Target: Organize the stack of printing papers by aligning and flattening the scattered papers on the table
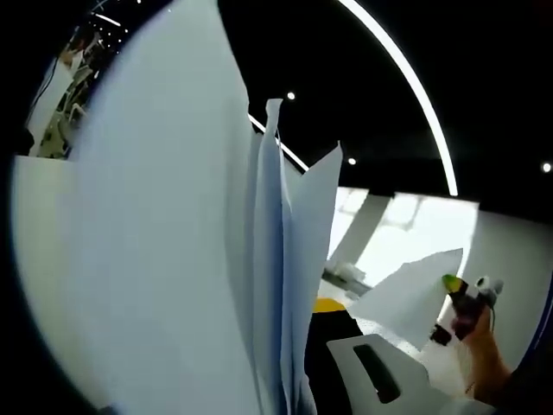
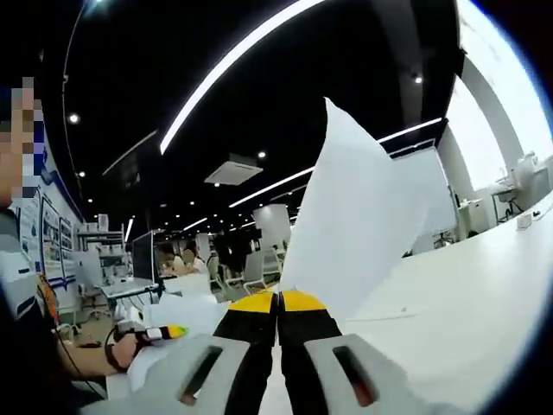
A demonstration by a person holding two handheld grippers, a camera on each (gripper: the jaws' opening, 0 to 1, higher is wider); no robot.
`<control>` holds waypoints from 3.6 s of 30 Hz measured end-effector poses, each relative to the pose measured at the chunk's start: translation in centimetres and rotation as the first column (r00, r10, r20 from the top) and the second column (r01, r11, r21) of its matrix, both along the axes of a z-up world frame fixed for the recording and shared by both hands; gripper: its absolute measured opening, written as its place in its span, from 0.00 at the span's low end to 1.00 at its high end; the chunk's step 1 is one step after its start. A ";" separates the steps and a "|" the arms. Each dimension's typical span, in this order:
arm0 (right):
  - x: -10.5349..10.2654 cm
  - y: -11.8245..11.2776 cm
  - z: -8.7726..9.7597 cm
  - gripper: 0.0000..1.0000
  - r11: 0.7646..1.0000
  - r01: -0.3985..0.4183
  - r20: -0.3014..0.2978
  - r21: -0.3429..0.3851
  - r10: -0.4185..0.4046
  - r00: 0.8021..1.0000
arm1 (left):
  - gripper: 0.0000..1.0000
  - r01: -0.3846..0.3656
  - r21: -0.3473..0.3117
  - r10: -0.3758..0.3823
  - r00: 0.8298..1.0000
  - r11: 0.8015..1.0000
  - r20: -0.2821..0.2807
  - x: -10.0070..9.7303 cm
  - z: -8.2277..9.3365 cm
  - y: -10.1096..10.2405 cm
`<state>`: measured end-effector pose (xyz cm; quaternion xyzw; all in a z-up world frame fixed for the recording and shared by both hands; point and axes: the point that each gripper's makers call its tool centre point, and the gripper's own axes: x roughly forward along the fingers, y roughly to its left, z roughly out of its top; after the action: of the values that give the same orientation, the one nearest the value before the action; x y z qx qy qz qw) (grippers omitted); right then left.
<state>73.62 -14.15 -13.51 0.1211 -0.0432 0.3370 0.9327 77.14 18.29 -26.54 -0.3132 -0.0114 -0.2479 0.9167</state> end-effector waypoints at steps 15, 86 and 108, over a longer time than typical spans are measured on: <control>-2.2 2.4 2.1 0.00 0.995 -0.095 0.010 -0.014 0.095 0.995 | 0.06 0.002 -0.007 -0.002 1.000 1.000 -0.001 -0.2 0.1 -0.3; -12.5 13.4 3.8 0.00 0.806 -0.401 0.232 -0.435 0.531 0.815 | 0.06 0.000 -0.019 0.000 1.000 1.000 -0.003 -0.1 0.1 0.1; -14.1 12.9 2.1 0.00 0.704 -0.606 0.120 -0.371 0.683 0.720 | 0.06 0.000 -0.021 0.000 1.000 1.000 -0.003 -0.2 0.1 0.0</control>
<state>59.47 -1.26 -11.45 -0.0604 -0.0617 0.6587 0.7474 76.97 18.33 -26.43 -0.3231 -0.0129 -0.2475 0.9133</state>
